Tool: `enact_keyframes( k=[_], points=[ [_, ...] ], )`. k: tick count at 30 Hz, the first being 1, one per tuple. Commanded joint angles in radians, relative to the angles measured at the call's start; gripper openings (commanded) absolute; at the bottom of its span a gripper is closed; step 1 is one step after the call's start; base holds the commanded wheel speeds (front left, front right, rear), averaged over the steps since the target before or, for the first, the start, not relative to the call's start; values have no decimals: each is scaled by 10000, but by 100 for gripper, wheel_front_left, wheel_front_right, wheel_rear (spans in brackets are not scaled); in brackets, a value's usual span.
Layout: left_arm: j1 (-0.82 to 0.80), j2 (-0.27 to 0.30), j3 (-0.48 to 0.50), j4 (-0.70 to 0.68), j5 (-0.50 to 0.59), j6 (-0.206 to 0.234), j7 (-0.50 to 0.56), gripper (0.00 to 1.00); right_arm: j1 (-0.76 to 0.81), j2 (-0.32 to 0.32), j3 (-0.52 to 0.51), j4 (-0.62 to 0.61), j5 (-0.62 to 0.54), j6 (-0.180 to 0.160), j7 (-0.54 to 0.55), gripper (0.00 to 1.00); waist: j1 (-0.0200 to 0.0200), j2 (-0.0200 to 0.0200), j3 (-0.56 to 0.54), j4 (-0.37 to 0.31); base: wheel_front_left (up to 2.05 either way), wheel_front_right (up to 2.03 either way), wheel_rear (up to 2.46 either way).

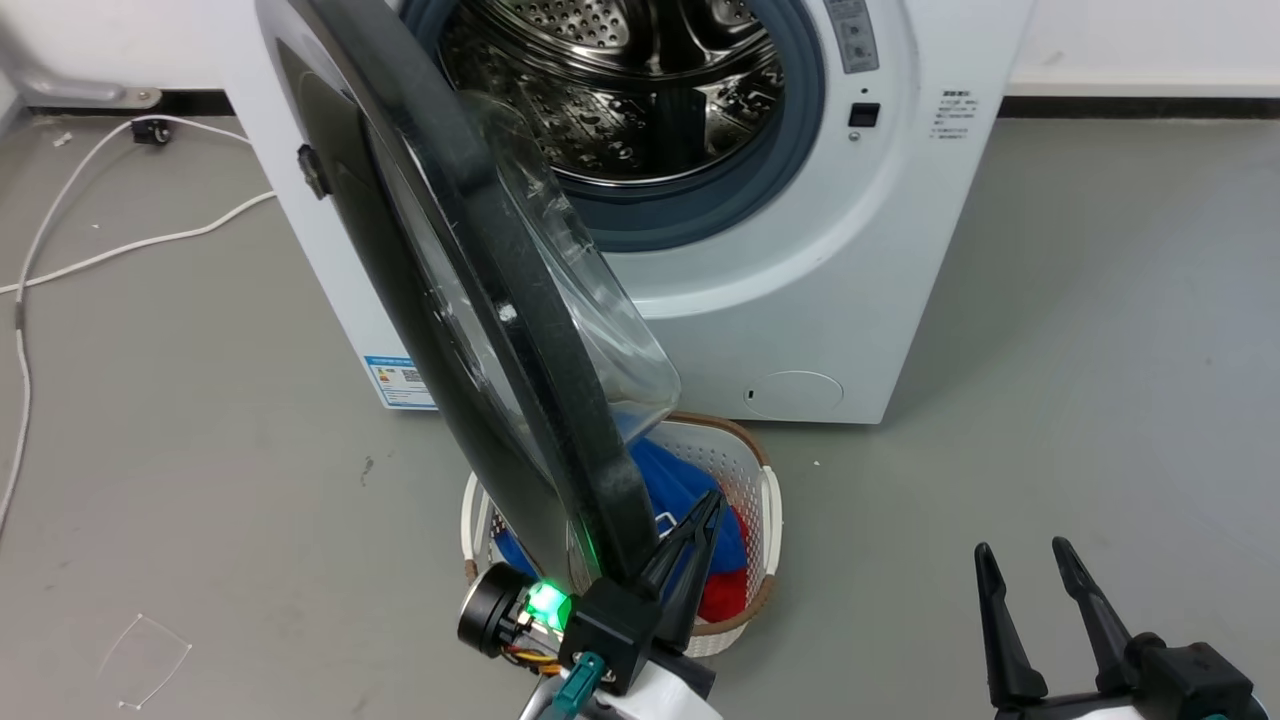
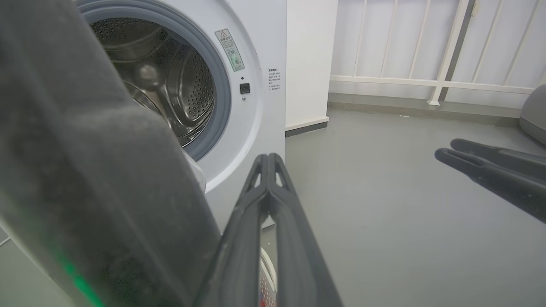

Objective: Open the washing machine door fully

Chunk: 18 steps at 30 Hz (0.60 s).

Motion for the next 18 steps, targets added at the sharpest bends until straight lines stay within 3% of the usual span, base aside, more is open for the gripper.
enact_keyframes(
  k=[1, 18],
  points=[
    [155, 195, 258, 84, 24, 129, 39, 0, 107, 19, 10, 39, 46, -2, -20, 100, 1, 0, -71, 135, 0, 0, 0],
    [1265, 152, 431, -279, 267, 30, 34, 0, 441, 19, 201, 270, 144, -2, -20, 100, 1, 0, -338, 1445, 0, 0, 0]
  ],
)
